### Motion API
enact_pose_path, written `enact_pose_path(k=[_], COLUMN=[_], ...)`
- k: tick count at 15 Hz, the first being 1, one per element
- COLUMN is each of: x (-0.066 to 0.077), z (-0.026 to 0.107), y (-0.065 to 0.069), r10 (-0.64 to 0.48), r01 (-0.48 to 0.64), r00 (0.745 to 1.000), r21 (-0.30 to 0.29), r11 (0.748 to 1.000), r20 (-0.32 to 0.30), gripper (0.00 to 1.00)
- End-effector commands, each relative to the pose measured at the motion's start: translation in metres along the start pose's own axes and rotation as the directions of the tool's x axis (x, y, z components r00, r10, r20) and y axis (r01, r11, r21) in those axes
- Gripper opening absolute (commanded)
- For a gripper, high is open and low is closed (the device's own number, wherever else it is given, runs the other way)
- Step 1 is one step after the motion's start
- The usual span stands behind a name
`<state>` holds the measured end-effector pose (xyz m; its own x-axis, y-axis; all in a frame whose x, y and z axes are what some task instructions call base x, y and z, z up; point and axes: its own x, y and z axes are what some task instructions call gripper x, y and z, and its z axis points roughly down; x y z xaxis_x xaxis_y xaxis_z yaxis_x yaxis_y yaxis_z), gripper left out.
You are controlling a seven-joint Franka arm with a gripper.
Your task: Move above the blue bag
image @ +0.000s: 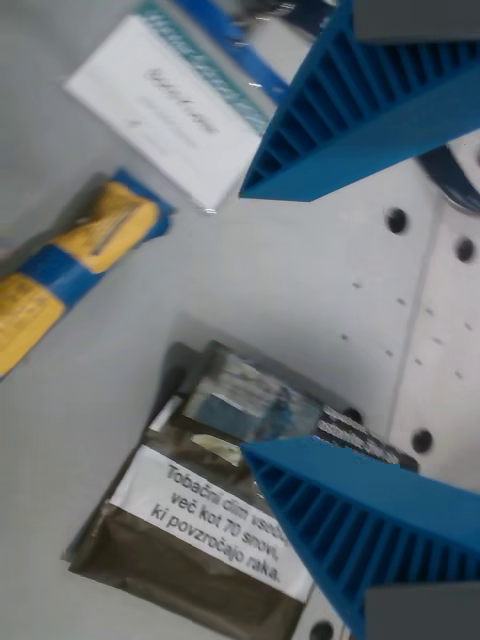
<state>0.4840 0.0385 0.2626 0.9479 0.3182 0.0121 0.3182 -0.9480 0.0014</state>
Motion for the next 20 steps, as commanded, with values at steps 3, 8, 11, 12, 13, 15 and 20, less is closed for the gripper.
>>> enact_pose_path(k=[3,8,11,12,13,15,20], x=[0.022,0.039,0.048,0.050,0.052,0.057,0.064], z=[0.019,0.044,0.058,0.063,0.067,0.074,0.088], y=[0.002,0.004,0.006,0.007,0.007,0.009,0.013], r10=[-0.389,-0.507,-0.552,-0.562,-0.567,-0.576,-0.587], r01=[0.389,0.507,0.553,0.562,0.567,0.576,0.586], r00=[0.921,0.862,0.833,0.827,0.823,0.817,0.810], r21=[-0.022,-0.019,-0.021,-0.022,-0.023,-0.025,-0.028], r11=[0.921,0.862,0.833,0.827,0.823,0.817,0.810], r20=[0.011,0.013,0.012,0.008,0.008,0.007,0.002], gripper=[1.00,1.00,1.00,1.00,1.00,1.00,1.00])
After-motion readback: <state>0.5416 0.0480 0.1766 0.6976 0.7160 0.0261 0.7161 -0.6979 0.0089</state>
